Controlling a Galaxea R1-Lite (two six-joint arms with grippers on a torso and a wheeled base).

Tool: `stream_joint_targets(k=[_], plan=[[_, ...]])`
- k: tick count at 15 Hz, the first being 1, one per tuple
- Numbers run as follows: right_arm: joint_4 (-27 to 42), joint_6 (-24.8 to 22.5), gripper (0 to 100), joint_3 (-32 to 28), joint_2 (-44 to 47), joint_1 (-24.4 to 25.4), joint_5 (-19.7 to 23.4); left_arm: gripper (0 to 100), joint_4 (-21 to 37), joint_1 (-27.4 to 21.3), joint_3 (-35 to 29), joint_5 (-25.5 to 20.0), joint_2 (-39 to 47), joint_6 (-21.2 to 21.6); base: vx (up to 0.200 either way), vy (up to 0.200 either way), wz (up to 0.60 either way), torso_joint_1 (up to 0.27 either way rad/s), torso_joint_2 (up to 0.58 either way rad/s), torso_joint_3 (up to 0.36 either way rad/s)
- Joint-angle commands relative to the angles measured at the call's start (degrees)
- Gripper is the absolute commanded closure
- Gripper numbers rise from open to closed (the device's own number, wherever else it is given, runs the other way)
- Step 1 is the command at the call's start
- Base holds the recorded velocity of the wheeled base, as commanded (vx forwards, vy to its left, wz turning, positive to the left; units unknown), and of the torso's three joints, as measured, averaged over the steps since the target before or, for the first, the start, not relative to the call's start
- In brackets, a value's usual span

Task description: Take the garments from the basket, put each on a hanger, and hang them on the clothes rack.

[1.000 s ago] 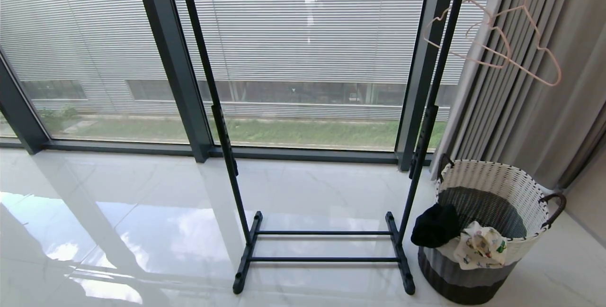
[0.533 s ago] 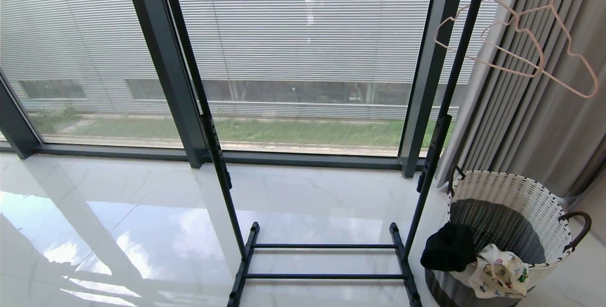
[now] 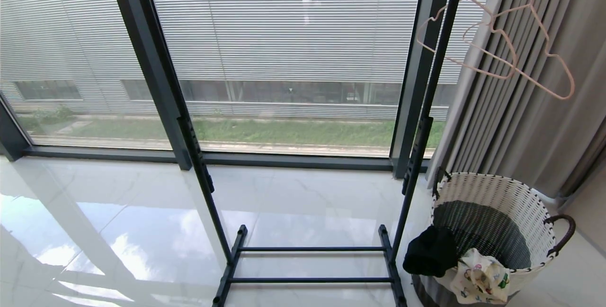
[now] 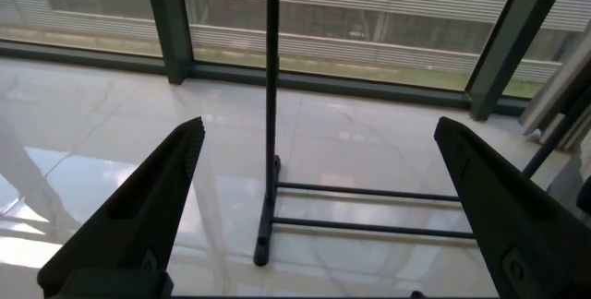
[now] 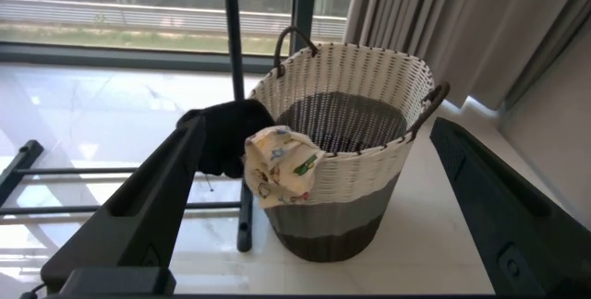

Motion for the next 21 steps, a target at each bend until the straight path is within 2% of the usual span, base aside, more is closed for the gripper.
stream_joint_targets(k=[1,4,10,15,18,20,21], plan=[[0.0,0.0,0,0.0,0.0,0.0,0.0,0,0.0,0.0,0.0,0.0,0.0,0.0,0.000,-0.200,0.00,0.002,0.00,0.002],[0.0,-0.1,0,0.0,0.0,0.0,0.0,0,0.0,-0.1,0.0,0.2,0.0,-1.5,0.000,0.000,0.00,0.000,0.00,0.000],[0.0,0.2,0,0.0,0.0,0.0,0.1,0,0.0,-0.1,0.0,0.2,0.0,-1.5,0.200,0.000,0.00,0.001,0.00,0.002],[0.0,0.1,0,0.0,0.0,0.0,0.1,0,0.0,-0.1,0.0,0.2,0.0,-1.5,0.000,0.000,0.00,0.000,0.00,0.000],[-0.4,-2.1,0,0.0,0.0,0.0,0.2,0,0.0,-0.1,0.0,0.2,0.0,-1.4,0.000,0.000,0.00,0.000,0.00,0.000],[-2.6,-4.0,0,-3.3,1.5,0.3,5.7,0,0.0,0.0,0.0,0.2,0.0,-1.4,0.000,0.000,0.00,0.000,0.00,0.000],[-0.6,-6.5,0,-6.2,5.4,1.4,6.2,0,0.0,-0.1,0.0,0.2,0.0,-1.5,0.000,0.000,0.00,0.000,0.00,0.000]])
